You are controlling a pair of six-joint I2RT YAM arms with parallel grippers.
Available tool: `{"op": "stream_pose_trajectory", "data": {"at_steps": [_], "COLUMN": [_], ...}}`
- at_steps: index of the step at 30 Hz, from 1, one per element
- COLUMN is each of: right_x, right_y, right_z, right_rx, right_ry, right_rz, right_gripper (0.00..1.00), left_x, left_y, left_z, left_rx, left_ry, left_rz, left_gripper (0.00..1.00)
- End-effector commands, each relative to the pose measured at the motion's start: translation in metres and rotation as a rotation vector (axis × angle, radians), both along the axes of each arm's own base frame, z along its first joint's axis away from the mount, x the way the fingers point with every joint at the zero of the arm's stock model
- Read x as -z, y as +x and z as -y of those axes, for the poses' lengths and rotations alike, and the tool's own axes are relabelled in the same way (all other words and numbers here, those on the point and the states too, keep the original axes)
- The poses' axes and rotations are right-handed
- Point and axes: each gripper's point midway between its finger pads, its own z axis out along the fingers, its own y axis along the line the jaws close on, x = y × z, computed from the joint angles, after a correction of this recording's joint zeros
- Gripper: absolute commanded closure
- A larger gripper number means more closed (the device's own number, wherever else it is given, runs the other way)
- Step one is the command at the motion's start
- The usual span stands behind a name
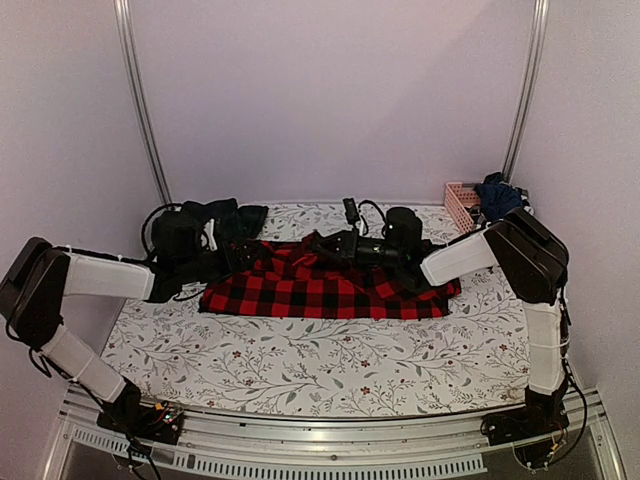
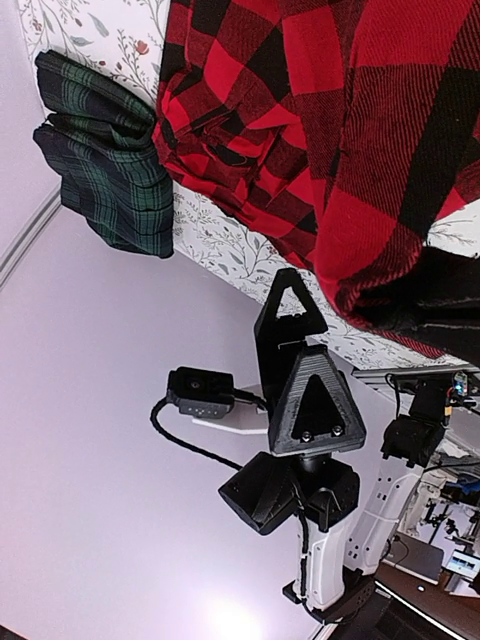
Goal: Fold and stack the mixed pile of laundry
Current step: Pass from the right arm to the left
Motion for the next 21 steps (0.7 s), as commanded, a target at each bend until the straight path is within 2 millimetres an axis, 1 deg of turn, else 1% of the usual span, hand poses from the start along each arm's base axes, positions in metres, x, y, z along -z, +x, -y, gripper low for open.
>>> {"op": "stream_pose_trajectory", "data": {"at_steps": [1, 6, 10, 15, 18, 21], "right_x": [-0.02, -0.02, -0.02, -0.022, -0.023, -0.021], "right_y": [-0.001, -0.006, -0.013, -0.023, -0.03, -0.039], "right_z": [-0.004, -0.007, -0.01, -0.006, -0.006, -0.009], "right_rx": [-0.001, -0.024, -0.051, -0.07, -0.104, -0.144], "right_ry": [0.044, 0.043, 0.049, 0.071, 0.078, 0.087], "right_rz": [0.088, 0.132, 0.162, 0.188, 0.208, 0.213], "right_gripper": [0.98, 0.97, 0.97, 0.94, 0.93, 0.93], "left_x": [-0.026, -0.041, -0.043, -0.043, -0.043, -0.045], "left_y": [-0.007, -0.021, -0.027, -0.031, -0.03, -0.028], "left_z": [0.04, 0.074, 0.091, 0.096, 0.097, 0.099], "left_rx": [0.136, 0.244, 0.287, 0.315, 0.32, 0.34], "left_ry": [-0.141, -0.241, -0.291, -0.343, -0.344, -0.349], "left_rz": [0.04, 0.05, 0.037, 0.026, 0.029, 0.033], "left_gripper": [0.03, 0.01, 0.02, 0.05, 0.09, 0.21]}}
